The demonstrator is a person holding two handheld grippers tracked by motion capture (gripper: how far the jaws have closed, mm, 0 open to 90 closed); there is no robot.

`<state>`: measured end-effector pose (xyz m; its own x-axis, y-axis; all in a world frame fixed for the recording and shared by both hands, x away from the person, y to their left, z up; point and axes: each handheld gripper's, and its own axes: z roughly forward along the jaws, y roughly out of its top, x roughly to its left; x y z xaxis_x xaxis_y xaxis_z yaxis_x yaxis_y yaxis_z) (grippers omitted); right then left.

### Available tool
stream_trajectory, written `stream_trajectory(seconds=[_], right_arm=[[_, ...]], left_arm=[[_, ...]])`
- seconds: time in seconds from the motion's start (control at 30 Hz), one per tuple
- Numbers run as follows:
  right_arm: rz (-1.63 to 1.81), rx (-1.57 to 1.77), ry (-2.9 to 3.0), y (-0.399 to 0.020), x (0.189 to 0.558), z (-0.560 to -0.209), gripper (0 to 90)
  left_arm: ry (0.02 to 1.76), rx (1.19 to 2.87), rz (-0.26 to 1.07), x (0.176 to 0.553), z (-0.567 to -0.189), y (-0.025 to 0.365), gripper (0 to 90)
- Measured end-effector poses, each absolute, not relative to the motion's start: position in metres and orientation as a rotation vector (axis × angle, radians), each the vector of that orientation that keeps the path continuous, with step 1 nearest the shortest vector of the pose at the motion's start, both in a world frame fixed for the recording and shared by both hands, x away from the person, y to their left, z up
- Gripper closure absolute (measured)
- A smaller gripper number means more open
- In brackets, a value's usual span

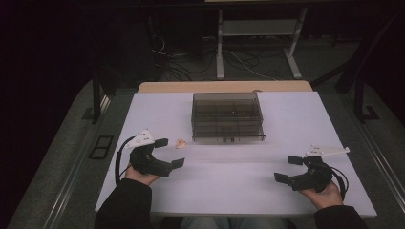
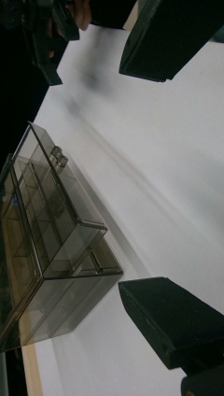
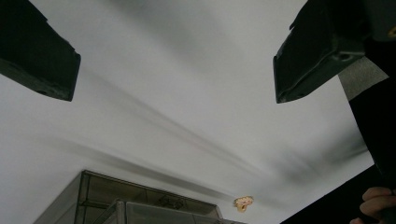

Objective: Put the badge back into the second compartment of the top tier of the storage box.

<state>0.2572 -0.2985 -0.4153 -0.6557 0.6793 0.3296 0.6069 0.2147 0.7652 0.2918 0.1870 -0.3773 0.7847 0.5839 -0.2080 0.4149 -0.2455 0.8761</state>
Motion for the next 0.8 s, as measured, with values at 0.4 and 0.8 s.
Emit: stream_trajectory(seconds=[0.4,0.8], right_arm=[[1.446,1.268,2.387,-0.298,0.257,-0.416,0.0],[1.447,1.266,2.390,-0.299,0.258,-0.416,0.0]], left_arm=[[0.771,1.911,0.178,0.305,-0.370,0.187,0.0],[0.770,1.942,0.168,0.319,-0.360,0.186,0.0]])
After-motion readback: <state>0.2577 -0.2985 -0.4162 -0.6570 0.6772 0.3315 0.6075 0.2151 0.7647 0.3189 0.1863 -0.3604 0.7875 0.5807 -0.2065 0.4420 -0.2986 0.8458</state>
